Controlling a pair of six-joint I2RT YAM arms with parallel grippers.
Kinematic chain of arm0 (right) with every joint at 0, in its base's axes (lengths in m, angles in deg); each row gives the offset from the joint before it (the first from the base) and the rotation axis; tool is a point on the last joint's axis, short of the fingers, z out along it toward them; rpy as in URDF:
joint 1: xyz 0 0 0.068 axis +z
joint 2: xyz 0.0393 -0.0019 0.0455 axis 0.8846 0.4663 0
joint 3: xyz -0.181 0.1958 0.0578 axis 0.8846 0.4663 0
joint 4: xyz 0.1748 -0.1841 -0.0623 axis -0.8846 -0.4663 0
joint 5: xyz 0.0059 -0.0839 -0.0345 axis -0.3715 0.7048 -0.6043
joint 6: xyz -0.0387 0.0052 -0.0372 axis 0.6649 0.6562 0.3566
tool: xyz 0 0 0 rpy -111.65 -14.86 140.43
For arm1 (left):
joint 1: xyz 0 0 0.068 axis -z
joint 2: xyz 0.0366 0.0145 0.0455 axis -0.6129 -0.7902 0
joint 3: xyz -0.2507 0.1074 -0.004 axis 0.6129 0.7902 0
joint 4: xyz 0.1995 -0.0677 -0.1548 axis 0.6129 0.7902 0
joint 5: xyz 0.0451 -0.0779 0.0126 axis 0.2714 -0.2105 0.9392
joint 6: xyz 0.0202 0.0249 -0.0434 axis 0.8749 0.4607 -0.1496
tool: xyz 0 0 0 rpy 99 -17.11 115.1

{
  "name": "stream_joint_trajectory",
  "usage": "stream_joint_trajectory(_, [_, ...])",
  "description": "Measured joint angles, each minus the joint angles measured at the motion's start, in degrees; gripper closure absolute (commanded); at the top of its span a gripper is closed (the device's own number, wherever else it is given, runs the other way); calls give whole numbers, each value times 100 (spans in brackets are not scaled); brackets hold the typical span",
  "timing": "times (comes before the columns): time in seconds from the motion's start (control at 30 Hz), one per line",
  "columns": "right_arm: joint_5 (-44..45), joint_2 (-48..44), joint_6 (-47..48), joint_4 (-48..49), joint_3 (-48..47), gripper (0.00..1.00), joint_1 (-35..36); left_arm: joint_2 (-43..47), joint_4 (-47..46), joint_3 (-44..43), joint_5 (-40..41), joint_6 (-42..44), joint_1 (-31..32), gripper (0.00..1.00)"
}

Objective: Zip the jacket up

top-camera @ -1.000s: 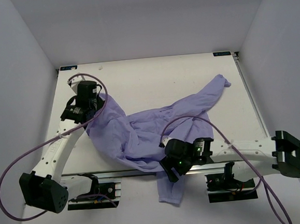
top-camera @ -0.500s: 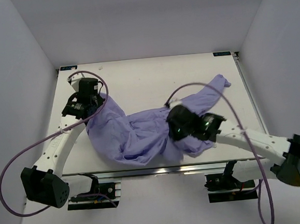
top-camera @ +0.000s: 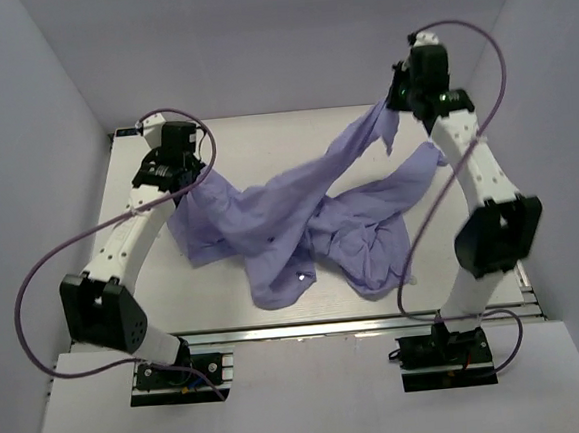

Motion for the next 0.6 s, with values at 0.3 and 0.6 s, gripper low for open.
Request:
stream_joint_trajectory(0.3, [-295,2747,461,302,-2269,95,-949,-1720,4,-962,-160,195,-505,100])
stream_joint_trajectory(0.6, [-977,2332,704,284,-850,11,-761,-2170,210,-1290,-632,363,-511,100])
